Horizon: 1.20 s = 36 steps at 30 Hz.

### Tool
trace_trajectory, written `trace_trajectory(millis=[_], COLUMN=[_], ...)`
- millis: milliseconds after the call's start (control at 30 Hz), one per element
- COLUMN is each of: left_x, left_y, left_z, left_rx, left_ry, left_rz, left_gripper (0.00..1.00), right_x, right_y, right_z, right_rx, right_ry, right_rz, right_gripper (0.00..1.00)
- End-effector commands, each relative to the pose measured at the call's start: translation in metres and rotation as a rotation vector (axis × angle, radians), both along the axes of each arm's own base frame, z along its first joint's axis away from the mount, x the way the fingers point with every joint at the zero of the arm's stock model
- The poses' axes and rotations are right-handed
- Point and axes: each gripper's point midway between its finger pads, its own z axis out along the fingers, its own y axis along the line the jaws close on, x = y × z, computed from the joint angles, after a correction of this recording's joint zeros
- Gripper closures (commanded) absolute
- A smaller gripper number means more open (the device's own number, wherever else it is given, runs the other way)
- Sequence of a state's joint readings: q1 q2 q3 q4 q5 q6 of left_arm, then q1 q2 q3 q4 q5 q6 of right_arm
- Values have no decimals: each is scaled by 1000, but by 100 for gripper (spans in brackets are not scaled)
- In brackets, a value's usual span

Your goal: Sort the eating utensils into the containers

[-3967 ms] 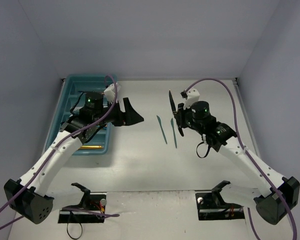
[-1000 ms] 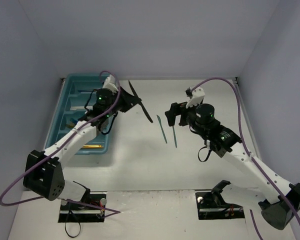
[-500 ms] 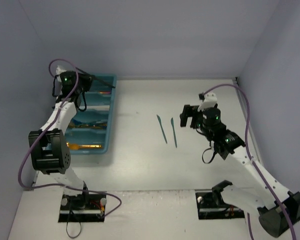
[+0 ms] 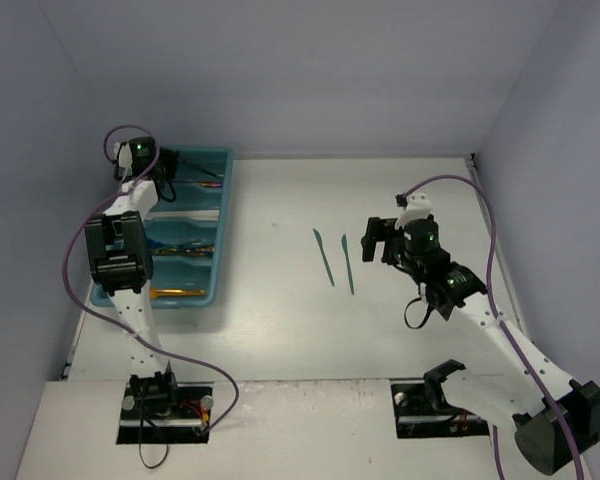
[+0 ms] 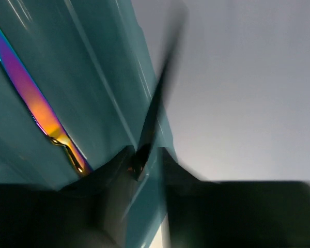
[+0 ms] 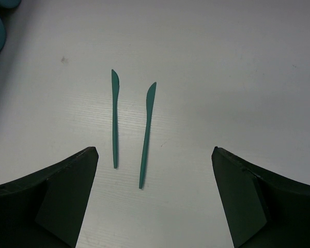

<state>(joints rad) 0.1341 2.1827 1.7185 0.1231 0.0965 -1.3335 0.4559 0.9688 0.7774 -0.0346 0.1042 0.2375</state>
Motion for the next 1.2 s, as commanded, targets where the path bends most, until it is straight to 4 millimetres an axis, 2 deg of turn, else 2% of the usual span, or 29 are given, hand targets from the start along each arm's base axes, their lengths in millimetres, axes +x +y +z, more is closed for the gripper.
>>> trace_trajectory(millis=[0,33,133,200,400,533,600,633,700,733,800,900,967,1033,1067,1167], left_x=[2,0,-9,-13,-18,-28,-41,-51,-69,-83,-105,-154,-182,-219,-226,-260], left_y=[12,14,18,17,11,-8,-32,-39,-73,-79,-126,-183,-213,-259,-263,-309], left_z=[79,81,82,80,93,115,143,149,166,177,185,191,178,144,136,103], left_rx=[24,35,73,79,74,117,175,207,281,351,449,586,643,708,737,781], left_ry=[-138,-133,-84,-65,-82,-116,-157,-149,-165,-166,-172,-172,-142,-98,-81,-41], left_rz=[68,79,104,102,73,-22,-103,-143,-244,-283,-412,-583,-678,-801,-802,-889], left_gripper=[59,49,32,28,25,25,25,25,25,25,25,25,25,25,25,25], right_x=[7,7,7,7,7,8,9,10,12,12,13,12,11,10,9,5], right_y=[2,2,2,2,0,-4,-4,-3,-1,0,0,-3,-7,-10,-13,-21], right_z=[16,16,17,16,14,8,1,-5,-17,-21,-27,-33,-36,-37,-39,-40], right_rx=[35,34,34,38,35,35,35,38,48,48,53,68,72,73,74,81], right_ry=[-57,-56,-57,-54,-52,-38,-13,5,44,56,76,91,93,91,90,80], right_rz=[2,1,1,1,-10,-42,-60,-65,-76,-79,-91,-128,-152,-174,-187,-229], right_gripper=[10,10,10,10,10,12,13,14,17,18,19,20,20,21,21,21])
